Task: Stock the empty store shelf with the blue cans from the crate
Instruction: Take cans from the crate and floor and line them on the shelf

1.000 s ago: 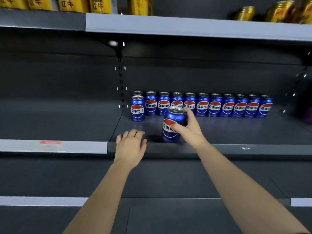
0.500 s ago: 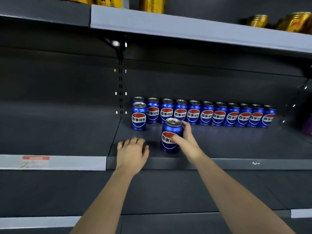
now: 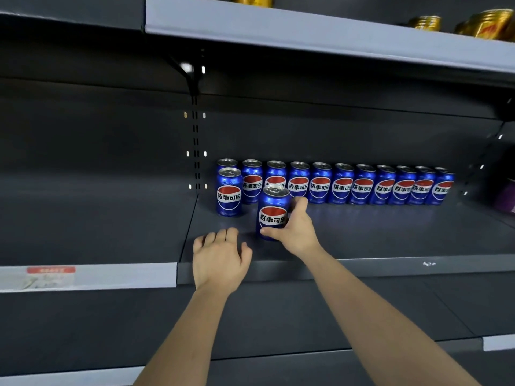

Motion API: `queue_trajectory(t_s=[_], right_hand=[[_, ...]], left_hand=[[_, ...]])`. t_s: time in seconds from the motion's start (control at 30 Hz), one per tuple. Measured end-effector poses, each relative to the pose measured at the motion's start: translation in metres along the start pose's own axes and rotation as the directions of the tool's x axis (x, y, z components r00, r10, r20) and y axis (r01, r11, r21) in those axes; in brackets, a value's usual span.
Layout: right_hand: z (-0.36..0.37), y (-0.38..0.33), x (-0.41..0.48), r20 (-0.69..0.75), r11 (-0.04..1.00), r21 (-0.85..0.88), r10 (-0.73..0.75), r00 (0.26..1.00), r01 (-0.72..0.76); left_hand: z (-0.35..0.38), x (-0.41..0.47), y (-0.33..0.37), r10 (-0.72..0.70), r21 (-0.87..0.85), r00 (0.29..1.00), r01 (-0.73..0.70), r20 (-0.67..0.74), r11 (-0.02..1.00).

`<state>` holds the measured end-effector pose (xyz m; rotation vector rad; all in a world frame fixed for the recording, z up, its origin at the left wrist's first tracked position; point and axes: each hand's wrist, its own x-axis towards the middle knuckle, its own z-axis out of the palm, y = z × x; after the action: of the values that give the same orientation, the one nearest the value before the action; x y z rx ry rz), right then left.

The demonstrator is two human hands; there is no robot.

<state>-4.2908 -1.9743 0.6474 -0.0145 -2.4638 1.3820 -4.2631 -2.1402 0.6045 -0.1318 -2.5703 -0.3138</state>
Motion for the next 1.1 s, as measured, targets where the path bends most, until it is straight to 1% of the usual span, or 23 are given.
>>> queue_trajectory(t_s=[0.13, 0.23, 0.4, 0.6, 0.7, 0.9, 1.1], right_hand=[[0.011, -0.006, 0.015, -0.024, 0.999, -0.037, 0.03, 0.999, -0.031], [0.021, -0.006, 0.026, -0.039, 0.997, -0.054, 0.051, 0.998, -0.053], [0.034, -0.009, 0.044, -0.028, 0.994, -0.003, 0.112, 0.993, -0.112], [0.045, -0.013, 0.055, -0.017, 0.987, 0.06, 0.151, 0.988, -0.15], [0.049, -0.012, 0.059, -0.034, 0.986, 0.092, 0.146, 0.989, -0.142], [0.056, -0.009, 0.062, -0.057, 0.989, 0.093, 0.119, 0.991, -0.113], [0.053, -0.008, 0.06, -0.02, 0.994, 0.059, 0.092, 0.996, -0.091]], left_hand=[[0.002, -0.001, -0.002, 0.022, 0.0, 1.0, -0.022, 0.002, 1.0], [0.004, 0.0, -0.002, 0.035, -0.004, 0.999, -0.035, -0.021, 0.999], [0.005, 0.0, -0.002, 0.033, -0.009, 0.998, -0.034, -0.054, 0.999], [0.006, 0.001, -0.003, 0.033, -0.017, 0.999, -0.033, -0.031, 0.999], [0.005, 0.001, -0.003, 0.038, -0.026, 0.999, -0.039, -0.033, 0.999], [0.005, 0.001, -0.003, 0.025, -0.057, 0.999, -0.027, -0.038, 0.998], [0.006, 0.0, -0.004, 0.016, -0.056, 0.999, -0.017, -0.031, 0.998]])
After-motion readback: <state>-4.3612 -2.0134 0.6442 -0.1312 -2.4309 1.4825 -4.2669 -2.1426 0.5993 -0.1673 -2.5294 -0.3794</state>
